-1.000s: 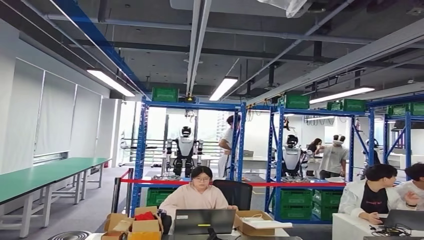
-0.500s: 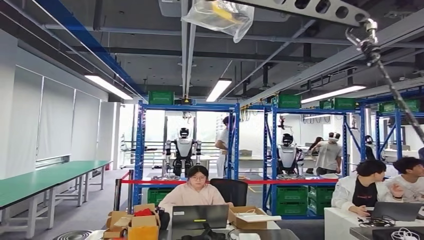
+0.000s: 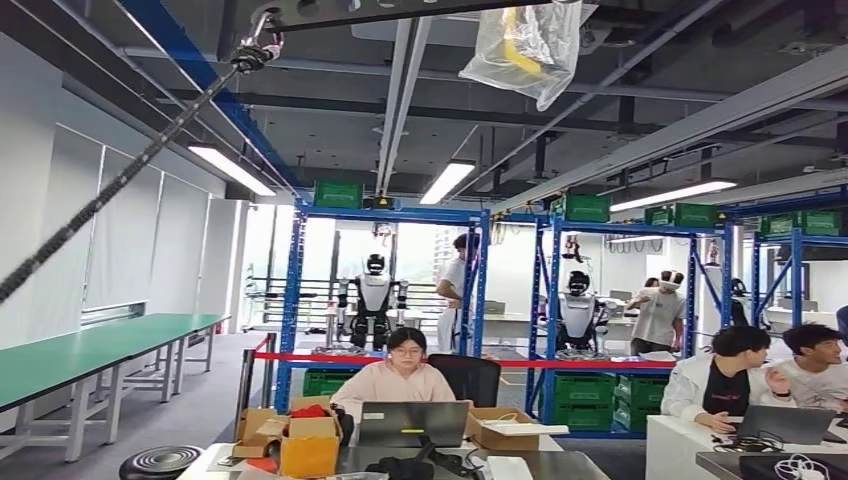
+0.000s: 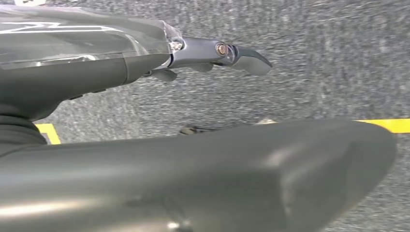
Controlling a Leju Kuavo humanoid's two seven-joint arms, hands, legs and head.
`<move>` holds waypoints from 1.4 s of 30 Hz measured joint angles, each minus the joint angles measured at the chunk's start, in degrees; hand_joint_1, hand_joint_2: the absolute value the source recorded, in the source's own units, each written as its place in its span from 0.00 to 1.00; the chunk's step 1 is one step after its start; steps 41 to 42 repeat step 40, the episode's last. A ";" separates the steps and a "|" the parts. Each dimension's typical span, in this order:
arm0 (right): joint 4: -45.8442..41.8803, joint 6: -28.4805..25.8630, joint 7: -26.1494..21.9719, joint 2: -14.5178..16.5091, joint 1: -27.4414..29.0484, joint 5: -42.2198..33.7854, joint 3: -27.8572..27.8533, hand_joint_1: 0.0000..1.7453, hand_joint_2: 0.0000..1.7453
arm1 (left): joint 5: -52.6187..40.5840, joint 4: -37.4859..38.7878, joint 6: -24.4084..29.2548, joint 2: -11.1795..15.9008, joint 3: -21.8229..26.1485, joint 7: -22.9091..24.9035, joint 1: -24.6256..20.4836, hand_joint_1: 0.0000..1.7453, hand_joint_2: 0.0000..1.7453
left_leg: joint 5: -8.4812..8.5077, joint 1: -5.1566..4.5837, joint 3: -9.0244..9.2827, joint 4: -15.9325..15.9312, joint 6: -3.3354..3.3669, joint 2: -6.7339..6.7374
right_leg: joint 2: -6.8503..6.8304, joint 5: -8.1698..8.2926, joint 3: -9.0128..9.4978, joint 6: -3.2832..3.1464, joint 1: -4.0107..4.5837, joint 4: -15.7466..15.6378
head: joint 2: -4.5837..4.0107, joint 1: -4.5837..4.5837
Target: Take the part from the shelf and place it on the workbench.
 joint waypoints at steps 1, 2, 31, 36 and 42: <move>0.09 0.05 0.77 0.07 0.00 0.21 0.01 0.00 0.00 | 0.03 0.00 -0.01 -0.01 0.03 0.11 -0.01 0.00 0.00 | 0.53 -0.08 -0.77 0.00 -0.04 0.03 | 0.03 1.66 0.94 -0.03 -0.01 0.22 | 0.00 -0.01; 0.18 0.14 1.54 0.12 0.00 0.38 0.00 0.00 0.00 | 0.05 0.00 -0.01 -0.04 0.08 0.22 -0.02 0.00 0.00 | 1.07 -0.14 -1.45 0.00 -0.10 0.05 | 0.07 3.74 2.68 -0.20 0.03 -1.38 | 0.00 -0.01; 0.59 4.81 12.70 -2.08 0.84 2.87 -2.79 0.00 1.00 | 0.21 0.02 -1.14 -2.02 0.44 3.77 -0.47 0.00 1.00 | -0.07 0.69 -0.75 1.22 -0.31 -0.25 | 0.17 -1.29 3.19 1.09 -0.85 -1.34 | 0.00 0.06; 0.61 4.80 12.53 -2.46 0.89 3.77 -2.79 0.00 0.00 | 1.16 0.01 -0.99 -2.46 1.06 3.96 -0.52 0.00 1.00 | -0.12 0.74 -0.70 1.40 -0.72 -0.35 | 0.35 6.11 10.13 2.97 -2.30 -16.72 | 0.00 0.08; 0.62 4.90 11.95 -2.61 0.90 4.07 -2.82 0.00 0.00 | 2.01 0.02 -0.68 -2.63 1.64 4.58 -0.56 0.00 1.00 | 0.16 0.73 -0.89 1.22 -1.39 -0.36 | 0.40 6.11 10.06 1.99 -1.90 -17.53 | 0.00 0.08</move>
